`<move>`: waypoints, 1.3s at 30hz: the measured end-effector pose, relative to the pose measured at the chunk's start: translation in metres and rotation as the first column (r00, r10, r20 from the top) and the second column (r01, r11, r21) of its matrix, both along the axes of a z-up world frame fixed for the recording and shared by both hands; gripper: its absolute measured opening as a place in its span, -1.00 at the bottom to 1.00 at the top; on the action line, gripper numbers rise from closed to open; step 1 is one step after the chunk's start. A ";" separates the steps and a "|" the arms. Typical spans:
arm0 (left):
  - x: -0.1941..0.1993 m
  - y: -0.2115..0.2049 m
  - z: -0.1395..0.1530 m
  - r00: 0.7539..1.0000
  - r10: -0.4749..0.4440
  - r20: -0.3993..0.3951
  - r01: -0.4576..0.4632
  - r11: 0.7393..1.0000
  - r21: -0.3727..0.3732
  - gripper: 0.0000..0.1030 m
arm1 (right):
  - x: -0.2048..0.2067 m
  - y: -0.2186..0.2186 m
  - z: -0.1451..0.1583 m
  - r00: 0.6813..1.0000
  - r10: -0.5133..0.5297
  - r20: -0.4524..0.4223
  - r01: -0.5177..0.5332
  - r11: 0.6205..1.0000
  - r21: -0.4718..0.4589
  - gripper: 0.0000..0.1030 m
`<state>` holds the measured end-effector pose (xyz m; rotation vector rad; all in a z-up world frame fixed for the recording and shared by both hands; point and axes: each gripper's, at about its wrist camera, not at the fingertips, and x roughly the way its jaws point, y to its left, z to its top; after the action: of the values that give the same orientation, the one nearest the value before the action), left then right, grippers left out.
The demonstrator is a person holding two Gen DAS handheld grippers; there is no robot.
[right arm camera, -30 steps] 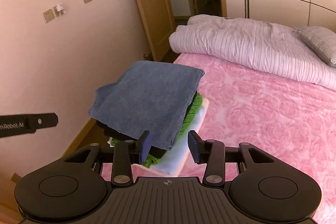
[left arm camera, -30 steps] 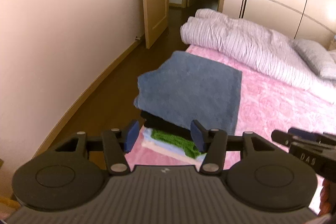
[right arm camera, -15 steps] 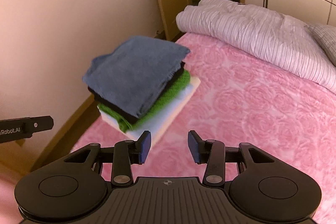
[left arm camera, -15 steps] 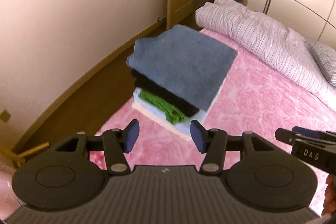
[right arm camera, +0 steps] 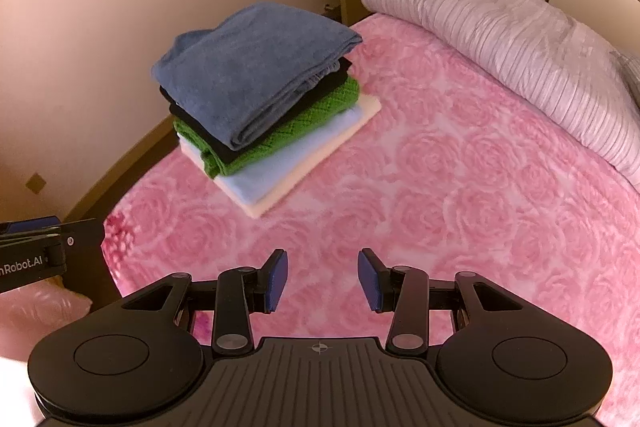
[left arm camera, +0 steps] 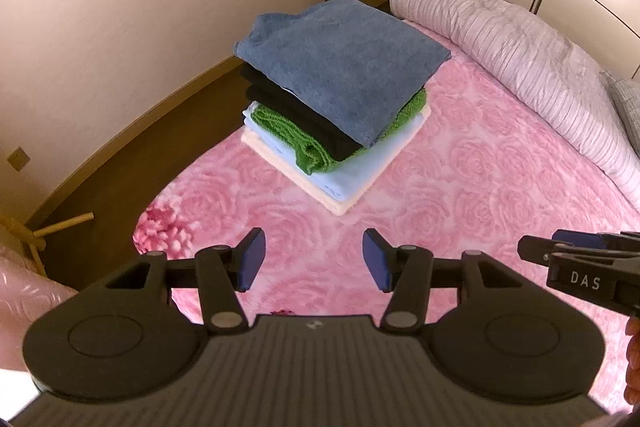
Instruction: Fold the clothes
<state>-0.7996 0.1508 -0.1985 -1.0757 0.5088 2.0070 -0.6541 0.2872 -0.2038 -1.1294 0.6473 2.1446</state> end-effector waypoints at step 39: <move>0.019 0.033 -0.031 0.987 0.154 0.041 -0.152 0.987 -0.052 -0.04 | 0.008 0.061 -0.037 0.992 0.112 0.051 -0.108 0.991 -0.083 -0.16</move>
<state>-0.7807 0.1841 -0.2294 -1.2192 0.4660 2.1074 -0.6462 0.3486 -0.2405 -1.2903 0.6649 2.1875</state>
